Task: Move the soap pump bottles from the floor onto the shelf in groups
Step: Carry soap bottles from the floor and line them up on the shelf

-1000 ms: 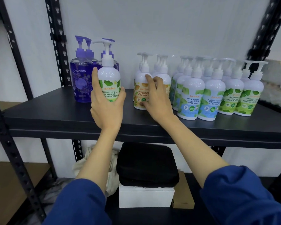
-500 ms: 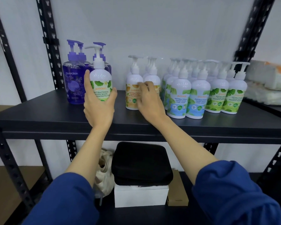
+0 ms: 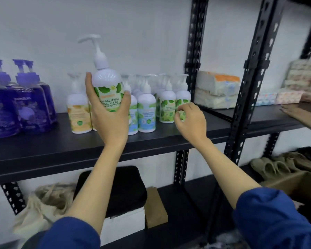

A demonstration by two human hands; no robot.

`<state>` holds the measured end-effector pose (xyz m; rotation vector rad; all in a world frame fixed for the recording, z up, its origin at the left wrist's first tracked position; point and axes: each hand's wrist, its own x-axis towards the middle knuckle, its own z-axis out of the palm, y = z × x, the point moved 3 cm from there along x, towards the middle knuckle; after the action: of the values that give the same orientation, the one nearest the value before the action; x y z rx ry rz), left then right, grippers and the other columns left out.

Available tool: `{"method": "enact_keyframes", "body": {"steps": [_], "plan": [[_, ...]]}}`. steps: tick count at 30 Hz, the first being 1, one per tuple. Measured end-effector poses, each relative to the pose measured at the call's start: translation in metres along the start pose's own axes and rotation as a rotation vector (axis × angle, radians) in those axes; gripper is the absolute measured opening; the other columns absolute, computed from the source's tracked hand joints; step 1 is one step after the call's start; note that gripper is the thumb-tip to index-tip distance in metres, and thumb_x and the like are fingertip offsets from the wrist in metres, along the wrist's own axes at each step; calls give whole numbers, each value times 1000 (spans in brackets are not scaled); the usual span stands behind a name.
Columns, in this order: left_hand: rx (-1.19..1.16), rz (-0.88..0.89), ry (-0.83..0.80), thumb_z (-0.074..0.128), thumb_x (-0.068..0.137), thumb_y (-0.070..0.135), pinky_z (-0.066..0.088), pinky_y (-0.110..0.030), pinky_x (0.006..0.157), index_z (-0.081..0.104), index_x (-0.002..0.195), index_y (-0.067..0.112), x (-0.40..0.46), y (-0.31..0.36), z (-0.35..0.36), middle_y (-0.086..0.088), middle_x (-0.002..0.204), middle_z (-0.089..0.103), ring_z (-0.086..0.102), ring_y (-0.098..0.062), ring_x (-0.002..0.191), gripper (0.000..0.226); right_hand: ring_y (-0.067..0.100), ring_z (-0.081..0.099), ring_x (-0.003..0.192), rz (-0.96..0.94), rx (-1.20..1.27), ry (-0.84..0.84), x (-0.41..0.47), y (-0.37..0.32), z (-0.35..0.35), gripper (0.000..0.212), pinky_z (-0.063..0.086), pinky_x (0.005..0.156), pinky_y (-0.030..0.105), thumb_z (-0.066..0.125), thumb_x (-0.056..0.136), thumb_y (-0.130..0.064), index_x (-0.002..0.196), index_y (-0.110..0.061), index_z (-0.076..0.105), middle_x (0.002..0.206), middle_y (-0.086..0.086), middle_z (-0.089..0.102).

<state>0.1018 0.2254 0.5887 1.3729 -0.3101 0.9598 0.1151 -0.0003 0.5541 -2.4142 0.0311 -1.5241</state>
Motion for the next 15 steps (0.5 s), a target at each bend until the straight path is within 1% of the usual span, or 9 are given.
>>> {"method": "enact_keyframes", "body": {"steps": [2,4,6,7,8,9,11,13,15], "plan": [[-31,5,-49,71,81,21,29,7,78,26,147,23,-15,3,27,49,115,23,33,37,97,79,30,60,89,100,-63,-185,-1,44,-2,26,45,71,37,53,87,-24,93,-4,69,95,11,67],[-47,6,-83,71,81,21,27,8,77,27,146,22,-28,3,52,47,117,24,31,38,98,79,27,59,101,122,-31,-362,-5,75,-1,28,47,80,36,53,91,-29,97,-8,71,104,8,68],[-64,-31,-115,72,80,27,32,3,79,27,145,29,-40,1,74,40,127,35,41,26,107,79,22,58,108,123,-1,-489,-14,89,1,35,45,86,35,46,95,-36,103,-12,70,111,4,68],[-64,-51,-132,72,80,31,37,-4,83,26,144,33,-45,0,84,32,132,40,45,15,112,79,21,60,105,111,2,-495,-19,92,2,40,44,84,33,40,95,-41,103,-14,70,109,1,69],[-59,-68,-146,72,80,34,40,-10,85,26,143,36,-48,-4,93,26,135,43,47,6,115,79,21,62,98,80,7,-444,-24,92,2,46,45,81,33,34,94,-43,101,-14,70,102,0,70],[-53,-90,-156,72,80,35,40,-11,84,26,143,38,-51,-9,102,24,134,43,47,3,116,78,22,64,94,38,11,-370,-28,91,3,51,47,80,34,31,93,-43,97,-13,71,97,1,72],[-40,-140,-166,71,81,35,38,-13,81,25,143,37,-54,-21,118,23,133,42,46,0,116,77,23,67,97,-18,21,-237,-34,91,6,52,50,84,39,31,94,-39,94,-9,74,96,5,74],[7,-152,-180,70,81,35,38,-22,88,23,144,34,-54,-31,132,16,142,40,45,-6,124,78,21,67,100,-29,21,-151,-38,97,12,49,51,85,42,34,96,-37,94,-10,75,98,4,74],[64,-146,-212,72,80,33,41,-28,94,25,144,29,-53,-41,144,10,144,40,45,-11,126,80,19,68,98,-32,21,-91,-42,102,17,47,50,83,42,35,97,-37,93,-11,75,97,3,74]]}}
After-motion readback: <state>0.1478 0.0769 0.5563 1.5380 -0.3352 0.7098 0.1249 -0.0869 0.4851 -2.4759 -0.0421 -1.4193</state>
